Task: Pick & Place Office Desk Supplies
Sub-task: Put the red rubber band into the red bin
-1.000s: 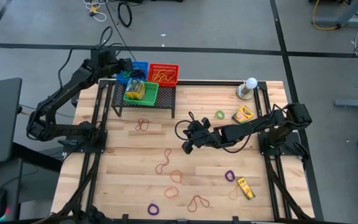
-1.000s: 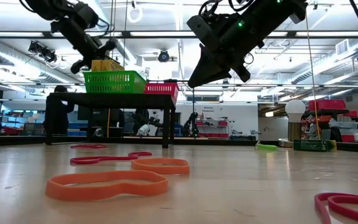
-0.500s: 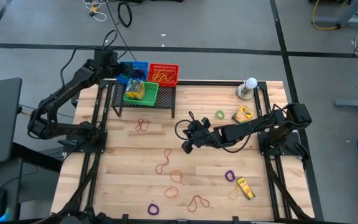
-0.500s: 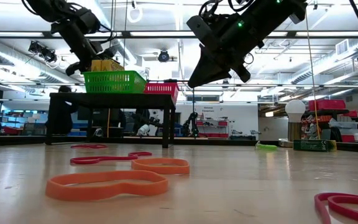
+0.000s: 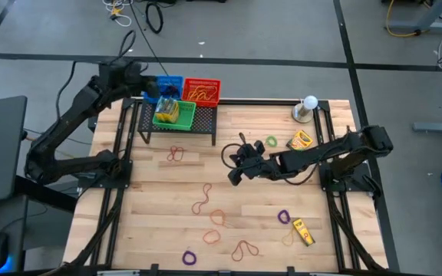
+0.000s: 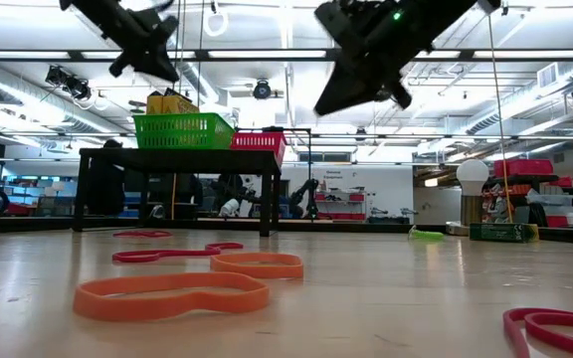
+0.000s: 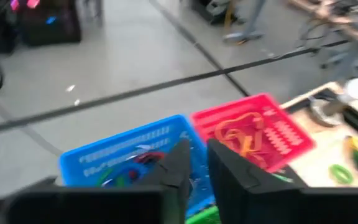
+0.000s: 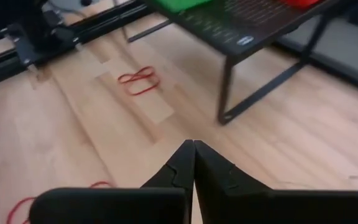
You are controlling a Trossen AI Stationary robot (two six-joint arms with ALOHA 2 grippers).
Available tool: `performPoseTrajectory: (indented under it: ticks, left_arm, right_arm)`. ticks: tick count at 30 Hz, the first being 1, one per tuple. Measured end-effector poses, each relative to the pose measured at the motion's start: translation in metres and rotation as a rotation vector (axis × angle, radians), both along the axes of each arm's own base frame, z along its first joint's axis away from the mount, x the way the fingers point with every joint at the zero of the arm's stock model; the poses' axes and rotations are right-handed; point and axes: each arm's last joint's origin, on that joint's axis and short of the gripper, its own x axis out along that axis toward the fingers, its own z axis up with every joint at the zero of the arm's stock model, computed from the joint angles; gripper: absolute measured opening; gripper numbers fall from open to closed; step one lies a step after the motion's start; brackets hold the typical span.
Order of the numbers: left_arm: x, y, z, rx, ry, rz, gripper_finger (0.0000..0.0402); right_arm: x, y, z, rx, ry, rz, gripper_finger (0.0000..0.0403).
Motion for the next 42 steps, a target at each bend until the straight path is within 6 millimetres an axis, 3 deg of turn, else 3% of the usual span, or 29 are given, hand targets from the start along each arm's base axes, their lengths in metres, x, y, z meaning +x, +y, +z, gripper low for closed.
performPoseTrajectory:
  ticks: [4,9,16,21,30,35,42]
  left_arm:
    - [0.011,-0.025,0.000,0.118,-0.048,-0.140,0.0008]
    - [0.031,-0.051,-0.008,0.148,-0.133,-0.321,0.0008]
    - [0.069,-0.091,-0.023,0.143,-0.101,-0.507,0.0008]
    - [0.093,-0.119,-0.031,0.088,-0.111,-0.582,0.0008]
    - [0.130,-0.158,-0.066,-0.120,-0.047,-0.675,0.0016]
    - [0.150,-0.182,-0.097,-0.220,0.062,-0.669,0.0009]
    - [0.168,-0.217,-0.141,-0.389,0.148,-0.595,0.0010]
  right_arm:
    - [-0.018,-0.011,0.020,-0.020,0.022,-0.042,0.0013]
    - [-0.040,-0.032,0.032,-0.019,0.077,-0.055,0.0008]
    - [-0.076,-0.062,-0.001,0.156,0.005,0.007,0.0005]
    - [-0.099,-0.075,-0.015,0.266,0.077,-0.029,0.0005]
    - [-0.106,-0.076,-0.021,0.259,0.169,-0.027,0.0010]
    - [-0.114,-0.077,-0.047,0.296,0.144,0.007,0.0004]
    - [-0.118,-0.070,-0.059,0.312,0.112,0.066,0.0009]
